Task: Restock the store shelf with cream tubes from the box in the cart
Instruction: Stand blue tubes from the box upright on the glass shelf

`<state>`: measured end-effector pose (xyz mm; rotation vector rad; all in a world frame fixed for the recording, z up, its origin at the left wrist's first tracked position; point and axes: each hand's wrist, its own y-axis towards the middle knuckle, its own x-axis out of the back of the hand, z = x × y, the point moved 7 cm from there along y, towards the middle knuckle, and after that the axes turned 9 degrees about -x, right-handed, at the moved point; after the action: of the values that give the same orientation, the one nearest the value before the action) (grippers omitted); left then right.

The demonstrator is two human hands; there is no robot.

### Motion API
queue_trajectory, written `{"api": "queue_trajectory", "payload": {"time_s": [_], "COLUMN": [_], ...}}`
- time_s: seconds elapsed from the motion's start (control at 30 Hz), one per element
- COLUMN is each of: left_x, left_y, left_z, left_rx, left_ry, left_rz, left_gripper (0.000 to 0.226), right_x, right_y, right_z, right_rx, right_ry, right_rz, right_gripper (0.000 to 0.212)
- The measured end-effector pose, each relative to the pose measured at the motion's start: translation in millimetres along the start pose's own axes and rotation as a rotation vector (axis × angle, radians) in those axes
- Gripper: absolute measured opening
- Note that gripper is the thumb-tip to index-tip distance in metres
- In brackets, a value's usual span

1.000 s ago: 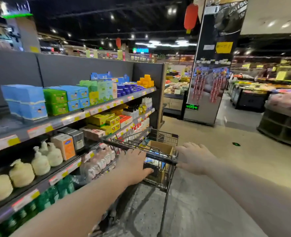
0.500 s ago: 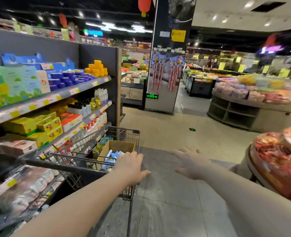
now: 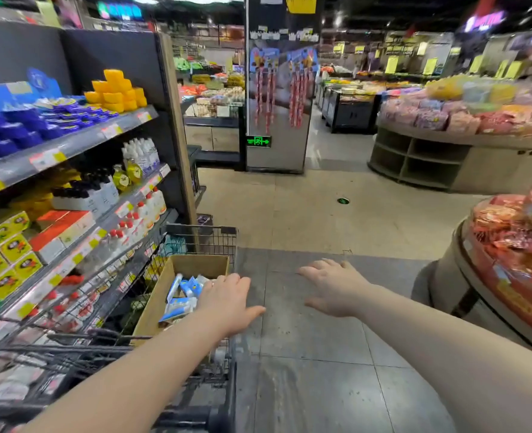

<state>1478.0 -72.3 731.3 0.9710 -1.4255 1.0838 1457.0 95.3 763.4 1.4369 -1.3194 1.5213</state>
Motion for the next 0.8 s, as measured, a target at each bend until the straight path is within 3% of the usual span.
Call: {"api": "queue_trajectory", "payload": {"time_s": [0.47, 0.8], "left_x": [-36, -68], "left_y": [165, 157], "left_z": [38, 121], "left_rx": [0.394, 0.716], "left_ry": [-0.131, -0.241], "left_rz": [0.073, 0.136], "left_gripper": [0.066, 0.067], "right_x": [12, 2], "right_y": [235, 322], "right_z": [-98, 3], "right_rx": [0.271, 0.634], "right_ry": [-0.109, -0.077], "right_rz": [0.045, 0.09], "right_gripper": [0.059, 0.061]}}
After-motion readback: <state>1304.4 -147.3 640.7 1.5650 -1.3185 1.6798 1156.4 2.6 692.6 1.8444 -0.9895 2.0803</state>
